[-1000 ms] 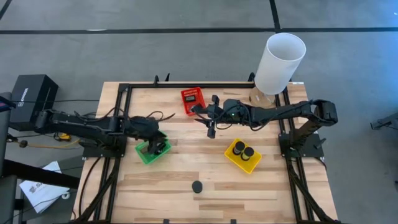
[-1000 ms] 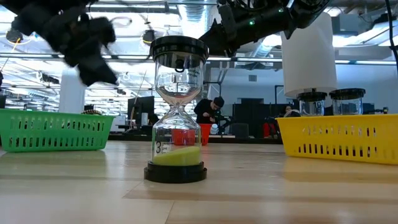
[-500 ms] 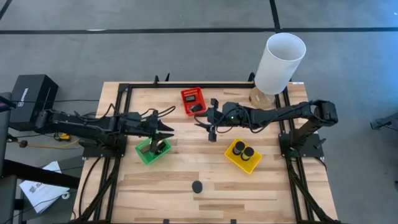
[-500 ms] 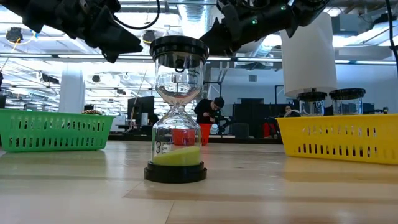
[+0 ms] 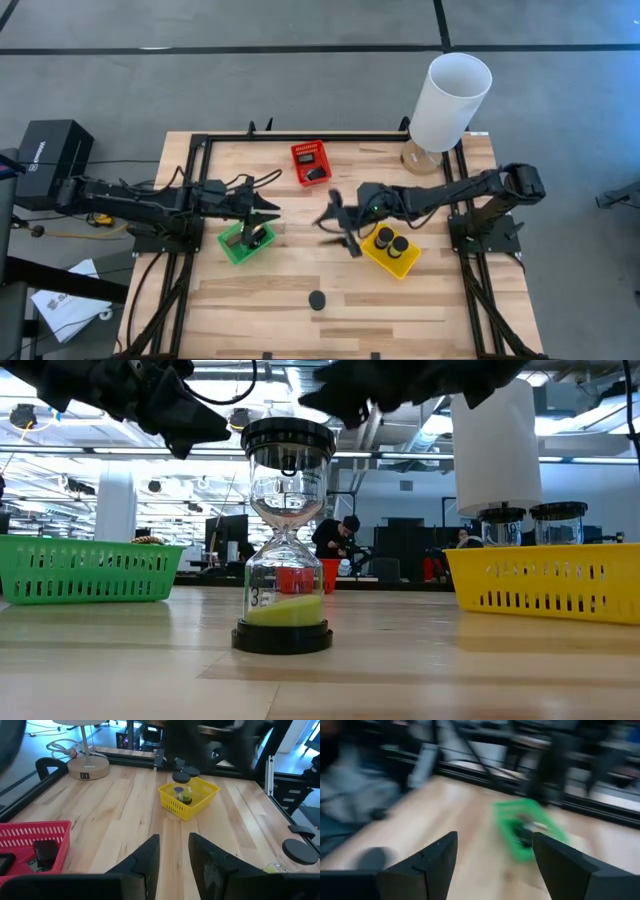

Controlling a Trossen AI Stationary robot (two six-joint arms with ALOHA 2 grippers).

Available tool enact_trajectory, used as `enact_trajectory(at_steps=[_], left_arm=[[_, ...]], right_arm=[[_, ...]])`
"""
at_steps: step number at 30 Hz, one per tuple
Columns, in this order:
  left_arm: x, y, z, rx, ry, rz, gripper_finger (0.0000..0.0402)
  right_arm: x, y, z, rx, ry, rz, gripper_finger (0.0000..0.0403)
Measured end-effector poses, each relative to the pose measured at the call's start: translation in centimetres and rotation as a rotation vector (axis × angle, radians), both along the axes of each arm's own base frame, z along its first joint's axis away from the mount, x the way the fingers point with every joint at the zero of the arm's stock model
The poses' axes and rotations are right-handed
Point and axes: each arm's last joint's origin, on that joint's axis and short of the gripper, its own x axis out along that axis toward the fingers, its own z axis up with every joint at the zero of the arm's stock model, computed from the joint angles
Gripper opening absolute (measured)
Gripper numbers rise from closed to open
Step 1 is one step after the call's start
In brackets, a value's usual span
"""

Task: Pick & Place Office items
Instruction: Put the green hourglass into the yellow bin

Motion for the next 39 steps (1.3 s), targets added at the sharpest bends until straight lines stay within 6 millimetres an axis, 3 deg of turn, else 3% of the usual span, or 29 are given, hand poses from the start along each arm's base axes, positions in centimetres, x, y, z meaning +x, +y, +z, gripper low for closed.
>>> enact_trajectory(at_steps=[4,8,14,17,26,32,39], left_arm=[[0.0,0.0,0.1,0.0,-0.009,0.0,0.0099],[0.1,0.0,0.2,0.0,-0.021,0.0,0.0099],[0.1,0.0,0.5,-0.009,-0.053,0.002,0.0099],[0.1,0.0,0.5,-0.032,-0.06,0.008,0.0099],[0.1,-0.3,0.4,-0.136,-0.061,0.02,0.0099],[0.1,-1.0,0.3,-0.14,-0.054,-0.017,0.0099],[-0.3,-1.7,-1.4,-0.15,-0.003,-0.048,0.0099]], right_arm=[[-0.4,2.8,0.0,0.04,0.003,0.193,0.0249],[-0.8,5.6,-0.1,0.04,0.006,0.277,0.0249],[0.5,9.6,-1.8,0.061,-0.114,0.369,0.0249],[1.5,11.0,-3.4,0.093,-0.067,0.387,0.0249],[4.7,12.7,-6.1,0.23,0.082,0.333,0.0249],[4.7,12.5,-6.9,0.159,0.185,0.199,0.0249],[4.2,13.6,-7.0,0.177,0.211,0.205,0.0249]])
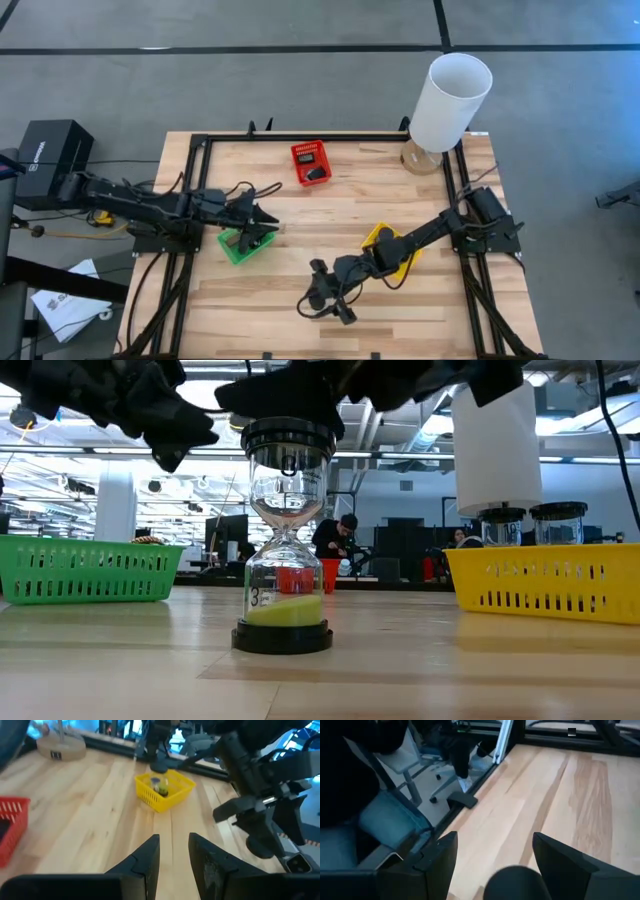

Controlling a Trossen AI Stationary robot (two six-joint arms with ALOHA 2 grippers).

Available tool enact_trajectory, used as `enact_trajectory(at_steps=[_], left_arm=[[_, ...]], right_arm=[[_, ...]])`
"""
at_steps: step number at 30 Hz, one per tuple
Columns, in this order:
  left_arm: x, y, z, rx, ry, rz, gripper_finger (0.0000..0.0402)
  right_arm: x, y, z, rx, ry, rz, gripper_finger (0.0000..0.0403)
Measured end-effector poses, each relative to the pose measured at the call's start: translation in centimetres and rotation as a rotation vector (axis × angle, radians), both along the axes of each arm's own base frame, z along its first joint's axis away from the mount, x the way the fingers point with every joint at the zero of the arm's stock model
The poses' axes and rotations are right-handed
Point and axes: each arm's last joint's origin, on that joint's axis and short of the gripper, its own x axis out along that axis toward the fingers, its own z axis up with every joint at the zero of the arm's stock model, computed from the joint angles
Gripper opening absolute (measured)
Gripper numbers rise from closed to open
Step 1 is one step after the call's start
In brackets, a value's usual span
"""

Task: Pick & Place Office items
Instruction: Put the green hourglass into the yellow bin

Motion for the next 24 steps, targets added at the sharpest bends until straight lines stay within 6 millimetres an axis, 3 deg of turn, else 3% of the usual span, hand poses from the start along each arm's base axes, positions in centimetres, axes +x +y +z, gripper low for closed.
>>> enact_trajectory(at_steps=[7,11,24], left_arm=[[-0.19,-0.18,-0.72,-0.09,-0.003,0.015,0.0099],[-0.24,-0.17,-0.88,-0.093,-0.037,0.013,0.0099],[-0.25,-0.17,-0.89,-0.095,-0.052,0.013,0.0099]], right_arm=[[-0.11,0.47,0.15,-0.012,-0.026,-0.011,0.0249],[0.06,0.14,0.14,-0.05,-0.041,-0.105,0.0249],[-0.2,0.1,-0.39,-0.07,0.017,-0.094,0.0249]])
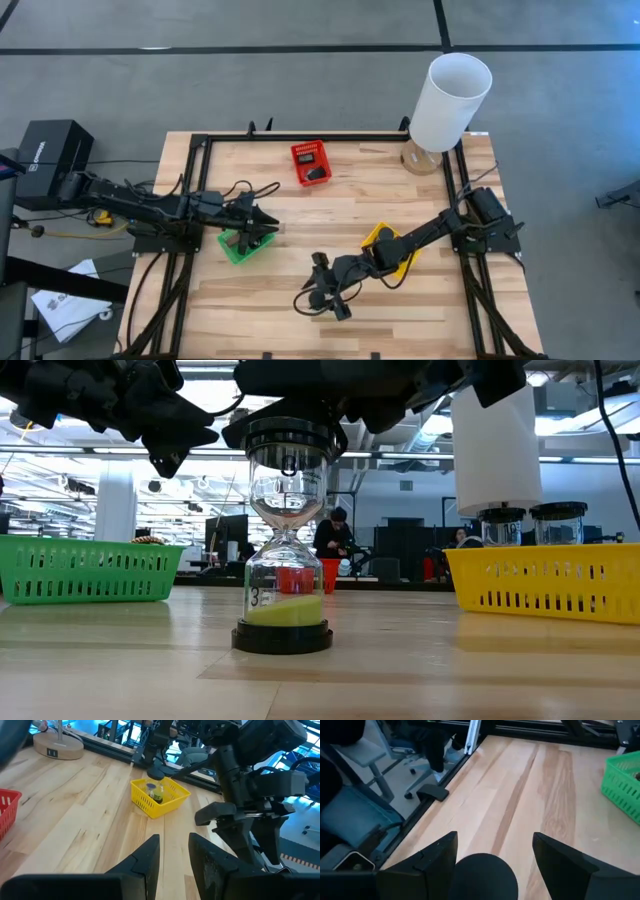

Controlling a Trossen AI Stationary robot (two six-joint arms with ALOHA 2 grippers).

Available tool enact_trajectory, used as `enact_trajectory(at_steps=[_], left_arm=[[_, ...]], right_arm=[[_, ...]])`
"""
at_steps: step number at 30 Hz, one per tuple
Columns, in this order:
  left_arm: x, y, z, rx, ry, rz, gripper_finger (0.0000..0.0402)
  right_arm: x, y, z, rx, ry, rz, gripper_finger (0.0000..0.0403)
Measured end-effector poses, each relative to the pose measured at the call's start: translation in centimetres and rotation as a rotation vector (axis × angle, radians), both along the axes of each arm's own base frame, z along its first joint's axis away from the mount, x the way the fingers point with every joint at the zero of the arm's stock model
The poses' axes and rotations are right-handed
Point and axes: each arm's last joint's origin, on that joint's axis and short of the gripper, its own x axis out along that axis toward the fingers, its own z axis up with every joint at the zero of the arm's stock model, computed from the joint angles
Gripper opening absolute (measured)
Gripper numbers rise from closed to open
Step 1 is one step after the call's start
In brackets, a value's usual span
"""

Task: Pick & Place Office items
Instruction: Put the green hourglass into the yellow bin

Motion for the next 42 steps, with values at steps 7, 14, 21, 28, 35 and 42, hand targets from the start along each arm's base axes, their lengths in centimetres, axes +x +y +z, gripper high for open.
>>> enact_trajectory(at_steps=[7,14,21,28,35,42], left_arm=[[0.01,0.0,0.03,0.0,-0.003,0.0,0.0099],[0.01,0.0,0.03,0.0,-0.003,0.0,0.0099],[0.01,0.0,0.03,0.0,-0.003,0.0,0.0099],[0.01,0.0,0.03,0.0,-0.003,0.0,0.0099],[0.01,0.0,0.03,0.0,-0.003,0.0,0.0099],[0.01,0.0,0.03,0.0,-0.003,0.0,0.0099]], right_arm=[[0.0,0.02,0.02,0.06,0.027,-0.049,0.0249],[0.06,-0.02,0.09,0.077,0.025,-0.07,0.0249],[-0.12,0.08,-0.15,0.06,0.049,-0.076,0.0249],[-0.17,0.18,-0.16,0.06,0.05,-0.073,0.025],[-0.17,0.19,-0.17,0.053,0.048,-0.069,0.025],[-0.32,0.52,-0.18,0.022,0.034,-0.043,0.0249]])
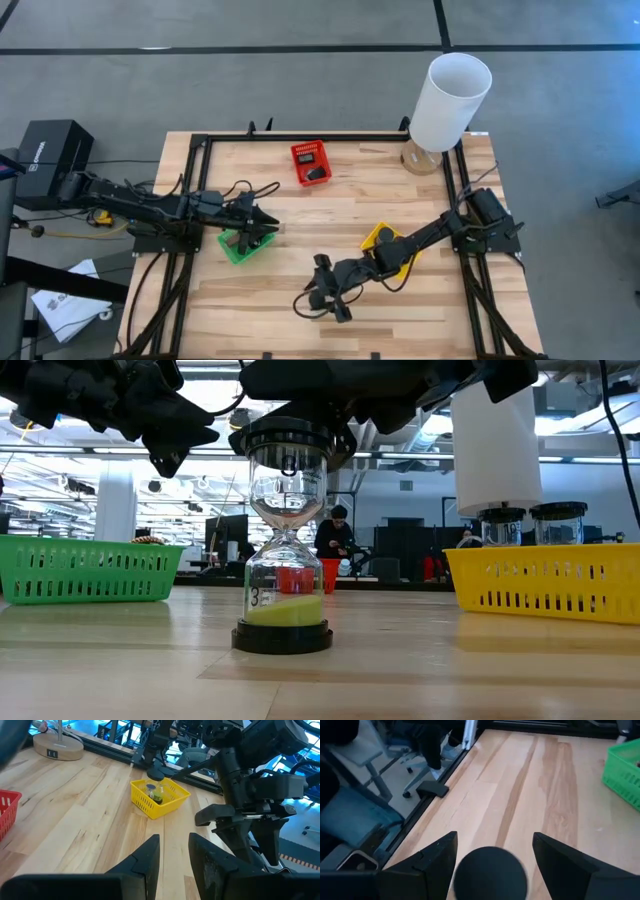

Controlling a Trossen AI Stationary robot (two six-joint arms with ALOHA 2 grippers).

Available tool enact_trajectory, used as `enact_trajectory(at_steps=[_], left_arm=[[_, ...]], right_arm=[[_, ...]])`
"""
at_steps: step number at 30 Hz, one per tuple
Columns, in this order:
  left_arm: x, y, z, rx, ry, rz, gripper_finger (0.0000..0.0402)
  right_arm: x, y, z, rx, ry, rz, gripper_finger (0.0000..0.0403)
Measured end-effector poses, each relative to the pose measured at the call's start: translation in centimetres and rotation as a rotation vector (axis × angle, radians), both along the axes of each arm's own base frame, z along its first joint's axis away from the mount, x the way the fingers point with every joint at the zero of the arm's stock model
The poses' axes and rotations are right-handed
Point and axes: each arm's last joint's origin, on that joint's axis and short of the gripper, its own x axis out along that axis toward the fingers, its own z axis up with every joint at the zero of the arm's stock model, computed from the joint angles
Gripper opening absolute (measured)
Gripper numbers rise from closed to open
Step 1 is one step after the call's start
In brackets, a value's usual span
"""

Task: Pick & Place Office items
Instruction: Put the green hourglass into the yellow bin

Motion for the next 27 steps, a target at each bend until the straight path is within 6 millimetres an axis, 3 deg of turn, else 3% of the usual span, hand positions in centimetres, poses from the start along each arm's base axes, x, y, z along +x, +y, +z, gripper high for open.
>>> enact_trajectory(at_steps=[27], left_arm=[[0.0,0.0,-0.01,0.0,0.001,0.0,0.0099]], right_arm=[[-0.35,0.29,-0.35,-0.047,0.024,0.025,0.0249]])
